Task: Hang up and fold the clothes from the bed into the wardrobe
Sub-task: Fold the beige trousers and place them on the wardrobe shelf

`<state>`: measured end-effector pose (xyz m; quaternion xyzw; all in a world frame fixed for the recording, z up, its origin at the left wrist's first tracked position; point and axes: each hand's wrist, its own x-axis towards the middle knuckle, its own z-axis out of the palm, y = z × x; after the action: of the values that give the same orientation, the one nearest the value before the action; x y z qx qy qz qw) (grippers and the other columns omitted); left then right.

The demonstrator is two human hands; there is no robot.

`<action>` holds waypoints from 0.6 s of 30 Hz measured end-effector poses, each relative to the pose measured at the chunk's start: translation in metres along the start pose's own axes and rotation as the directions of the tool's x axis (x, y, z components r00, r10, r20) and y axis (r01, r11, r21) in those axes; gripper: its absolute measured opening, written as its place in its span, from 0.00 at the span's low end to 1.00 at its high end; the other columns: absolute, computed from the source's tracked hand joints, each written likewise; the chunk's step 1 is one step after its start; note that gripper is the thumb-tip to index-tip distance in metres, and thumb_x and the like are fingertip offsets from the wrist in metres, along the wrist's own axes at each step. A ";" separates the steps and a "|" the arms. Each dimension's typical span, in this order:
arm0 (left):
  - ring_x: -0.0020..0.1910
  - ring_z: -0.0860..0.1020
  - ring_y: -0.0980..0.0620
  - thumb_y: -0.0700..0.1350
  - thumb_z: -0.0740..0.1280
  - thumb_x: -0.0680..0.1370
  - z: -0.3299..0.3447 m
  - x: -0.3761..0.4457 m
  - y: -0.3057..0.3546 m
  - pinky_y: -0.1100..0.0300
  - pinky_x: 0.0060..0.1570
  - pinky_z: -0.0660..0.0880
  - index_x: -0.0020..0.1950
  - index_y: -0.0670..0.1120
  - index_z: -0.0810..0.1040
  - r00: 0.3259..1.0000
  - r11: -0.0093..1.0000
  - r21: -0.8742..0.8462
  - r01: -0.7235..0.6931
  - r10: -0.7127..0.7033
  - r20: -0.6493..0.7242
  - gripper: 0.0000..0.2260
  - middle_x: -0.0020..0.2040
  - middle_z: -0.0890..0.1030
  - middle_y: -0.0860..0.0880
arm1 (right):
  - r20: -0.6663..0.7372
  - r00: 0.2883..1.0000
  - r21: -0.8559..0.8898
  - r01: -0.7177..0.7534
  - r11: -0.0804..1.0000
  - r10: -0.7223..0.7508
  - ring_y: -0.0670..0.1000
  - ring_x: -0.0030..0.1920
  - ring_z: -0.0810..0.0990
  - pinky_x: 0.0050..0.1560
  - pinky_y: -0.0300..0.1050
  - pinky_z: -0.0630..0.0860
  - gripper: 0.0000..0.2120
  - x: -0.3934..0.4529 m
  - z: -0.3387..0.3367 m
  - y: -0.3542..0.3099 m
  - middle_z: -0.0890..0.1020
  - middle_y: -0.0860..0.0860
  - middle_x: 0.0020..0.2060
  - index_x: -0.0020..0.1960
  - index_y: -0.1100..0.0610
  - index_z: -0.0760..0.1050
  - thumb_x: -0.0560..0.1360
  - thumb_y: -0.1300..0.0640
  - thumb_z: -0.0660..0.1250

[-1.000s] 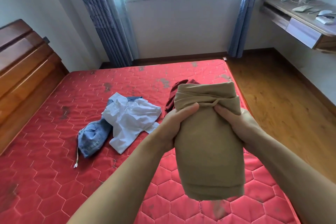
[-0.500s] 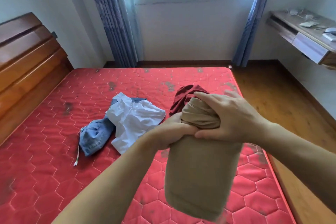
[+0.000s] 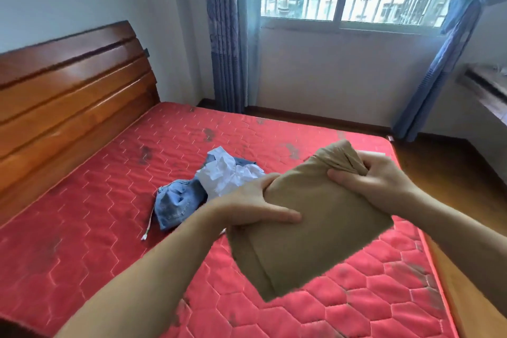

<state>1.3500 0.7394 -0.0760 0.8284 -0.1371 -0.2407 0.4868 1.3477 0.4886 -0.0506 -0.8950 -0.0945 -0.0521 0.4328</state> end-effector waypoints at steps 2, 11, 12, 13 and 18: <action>0.52 0.79 0.61 0.57 0.79 0.66 -0.016 -0.014 0.001 0.58 0.57 0.77 0.62 0.65 0.72 0.999 1.000 0.006 0.000 0.000 -0.051 0.28 0.53 0.80 0.60 | -0.028 1.000 0.033 -0.007 0.999 0.008 0.42 0.31 0.73 0.34 0.40 0.70 0.13 0.012 0.003 -0.010 0.80 0.53 0.33 0.40 0.62 0.79 0.72 0.51 0.74; 0.49 0.82 0.60 0.53 0.81 0.63 -0.003 -0.076 0.019 0.62 0.51 0.78 0.56 0.55 0.78 0.975 0.997 0.061 0.055 -0.041 -0.216 0.24 0.49 0.84 0.57 | 0.122 0.987 0.073 0.095 0.993 -0.103 0.41 0.27 0.70 0.28 0.36 0.67 0.24 0.028 0.008 -0.022 0.76 0.45 0.25 0.35 0.62 0.79 0.69 0.40 0.73; 0.48 0.82 0.61 0.51 0.81 0.65 0.004 -0.084 0.024 0.65 0.49 0.77 0.56 0.54 0.78 0.969 0.997 0.044 0.064 -0.051 -0.243 0.23 0.48 0.83 0.58 | 0.141 0.982 0.052 0.120 0.991 -0.126 0.42 0.26 0.68 0.27 0.37 0.66 0.25 0.028 0.007 -0.023 0.74 0.46 0.25 0.34 0.64 0.78 0.70 0.40 0.72; 0.48 0.81 0.62 0.50 0.81 0.65 0.011 -0.092 0.028 0.67 0.49 0.76 0.55 0.54 0.78 0.962 0.996 0.026 0.081 -0.071 -0.265 0.21 0.47 0.83 0.59 | 0.168 0.975 0.046 0.138 0.989 -0.144 0.42 0.25 0.67 0.26 0.37 0.65 0.27 0.028 0.006 -0.023 0.72 0.46 0.25 0.34 0.65 0.76 0.70 0.39 0.70; 0.55 0.82 0.50 0.52 0.78 0.67 0.042 -0.138 0.039 0.54 0.58 0.78 0.59 0.47 0.79 0.920 0.967 -0.180 0.182 -0.232 -0.315 0.23 0.53 0.85 0.48 | 0.433 0.900 0.030 0.044 0.999 -0.053 0.44 0.28 0.76 0.33 0.41 0.73 0.29 0.023 0.006 -0.051 0.79 0.46 0.27 0.34 0.58 0.79 0.65 0.30 0.67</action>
<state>1.2117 0.7531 -0.0224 0.8289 0.0541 -0.1566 0.5343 1.3592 0.5268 -0.0116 -0.8773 -0.2111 0.1387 0.4081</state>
